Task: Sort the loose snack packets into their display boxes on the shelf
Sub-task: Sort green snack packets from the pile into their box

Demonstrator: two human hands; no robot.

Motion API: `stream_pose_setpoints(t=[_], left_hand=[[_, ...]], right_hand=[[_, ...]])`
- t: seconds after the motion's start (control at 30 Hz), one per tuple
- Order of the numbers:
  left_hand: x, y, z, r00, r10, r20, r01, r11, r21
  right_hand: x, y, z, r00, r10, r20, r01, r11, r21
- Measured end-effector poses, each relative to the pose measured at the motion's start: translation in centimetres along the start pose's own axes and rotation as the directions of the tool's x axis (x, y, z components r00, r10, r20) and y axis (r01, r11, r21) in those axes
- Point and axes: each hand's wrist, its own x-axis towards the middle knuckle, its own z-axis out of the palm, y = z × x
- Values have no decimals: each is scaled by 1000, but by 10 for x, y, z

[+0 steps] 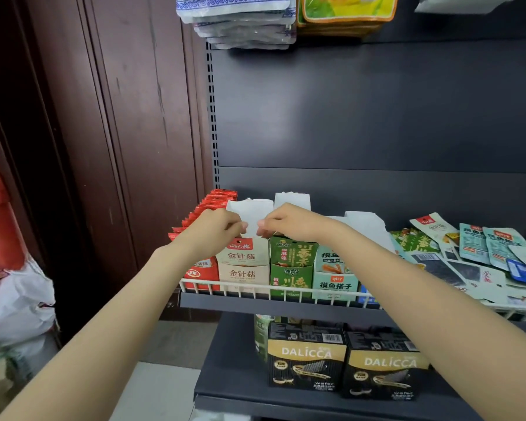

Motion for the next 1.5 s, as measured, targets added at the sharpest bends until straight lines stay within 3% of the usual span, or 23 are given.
stream_pose_setpoints(t=[0.13,0.3,0.4,0.5,0.6,0.73,0.83,0.9,1.0,1.1,1.17,1.27,1.37,1.43,1.5], left_hand=[[2,24,9,988,34,-153,-44,997,-64],[13,102,34,966,91,-243,-142,969,-202],[23,162,59,975,160,-155,-207,909,-362],[37,212,88,970,231,-73,-241,880,-409],[54,257,130,967,251,36,-223,911,-348],[74,288,189,935,213,283,-159,966,-202],[82,291,219,868,204,453,-181,979,-96],[84,289,228,857,199,475,-188,980,-71],[85,289,227,863,226,452,-191,974,-123],[84,289,220,856,306,417,-225,946,-231],[83,289,217,895,316,314,-257,942,-217],[80,294,203,957,280,80,-276,960,-57],[78,295,182,953,278,-124,-273,960,56],[78,288,168,934,289,-211,-284,957,56],[75,280,154,922,302,-241,-302,952,40]], right_hand=[[-24,18,-17,973,-11,-229,39,992,118],[-76,61,-43,853,71,-517,13,988,157],[-108,105,-56,799,176,-574,-111,983,147],[-136,151,-66,768,255,-587,-222,966,129],[-161,199,-76,748,366,-553,-382,920,92],[-180,246,-79,701,540,-465,-575,814,79],[-182,257,-79,675,574,-463,-615,785,75],[-180,260,-80,661,586,-469,-613,782,112],[-177,269,-83,652,662,-369,-549,748,373],[-179,274,-87,619,685,-385,-344,676,652],[-184,268,-91,614,675,-408,-177,622,763],[-196,246,-98,656,630,-416,-26,570,821],[-208,229,-106,665,605,-438,-83,642,762],[-211,221,-109,649,528,-547,-247,827,505],[-207,212,-108,692,372,-619,-351,922,163]])
